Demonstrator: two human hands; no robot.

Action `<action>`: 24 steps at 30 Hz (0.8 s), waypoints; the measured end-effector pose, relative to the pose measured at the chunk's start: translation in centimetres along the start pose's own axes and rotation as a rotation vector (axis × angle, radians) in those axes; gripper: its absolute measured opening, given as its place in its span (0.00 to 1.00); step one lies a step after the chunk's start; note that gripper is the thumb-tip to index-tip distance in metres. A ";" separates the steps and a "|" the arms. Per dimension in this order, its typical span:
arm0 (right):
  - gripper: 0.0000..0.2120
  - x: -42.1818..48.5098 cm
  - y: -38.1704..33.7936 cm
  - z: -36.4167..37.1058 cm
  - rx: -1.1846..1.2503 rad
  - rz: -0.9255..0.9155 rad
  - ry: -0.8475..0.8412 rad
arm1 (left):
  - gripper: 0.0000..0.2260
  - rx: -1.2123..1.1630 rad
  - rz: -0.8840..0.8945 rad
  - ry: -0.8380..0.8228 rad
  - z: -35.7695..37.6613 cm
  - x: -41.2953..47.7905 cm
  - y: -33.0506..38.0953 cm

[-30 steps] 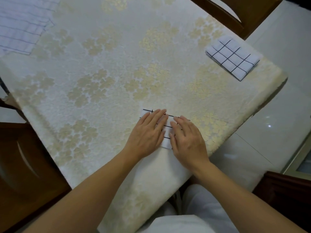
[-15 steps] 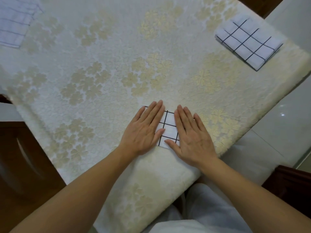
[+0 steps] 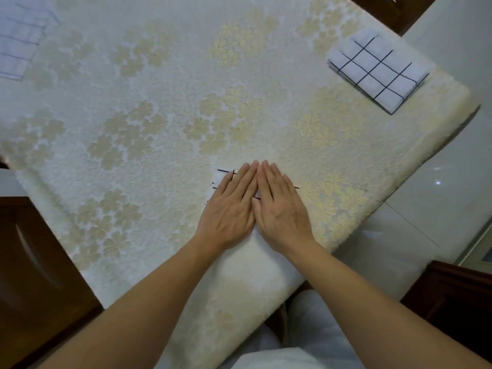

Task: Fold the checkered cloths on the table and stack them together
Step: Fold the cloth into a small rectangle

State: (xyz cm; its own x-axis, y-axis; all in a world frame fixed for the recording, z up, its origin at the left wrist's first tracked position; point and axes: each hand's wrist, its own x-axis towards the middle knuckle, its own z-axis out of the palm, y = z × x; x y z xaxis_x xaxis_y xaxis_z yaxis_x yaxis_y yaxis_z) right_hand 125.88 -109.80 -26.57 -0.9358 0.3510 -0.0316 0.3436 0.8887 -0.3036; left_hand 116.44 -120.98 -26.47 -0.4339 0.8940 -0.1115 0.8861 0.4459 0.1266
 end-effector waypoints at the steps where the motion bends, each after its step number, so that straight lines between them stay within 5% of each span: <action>1: 0.30 -0.2 0.3 0.0 -0.031 -0.004 -0.023 | 0.27 0.001 0.001 0.000 0.0 -0.1 -0.2; 9: 0.40 -1.6 2.3 -0.6 -0.136 -0.025 -0.058 | 0.29 0.016 -0.065 -0.040 -0.3 -0.9 -1.6; 20: 0.42 -2.6 3.3 -1.3 -0.185 0.023 -0.128 | 0.31 -0.035 -0.255 -0.079 -1.1 -2.8 -3.1; 24: 0.40 -2.6 3.2 -3.3 -0.062 0.057 -0.162 | 0.32 -0.221 -0.338 -0.083 -2.7 -2.5 -2.7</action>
State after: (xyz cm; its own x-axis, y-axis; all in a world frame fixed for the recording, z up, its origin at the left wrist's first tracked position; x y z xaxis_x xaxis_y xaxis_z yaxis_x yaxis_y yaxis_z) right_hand 129.68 -106.93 -24.25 -0.9135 0.3532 -0.2017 0.3955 0.8870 -0.2382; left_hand 114.71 -124.31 -23.83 -0.6720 0.6930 -0.2609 0.6356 0.7206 0.2770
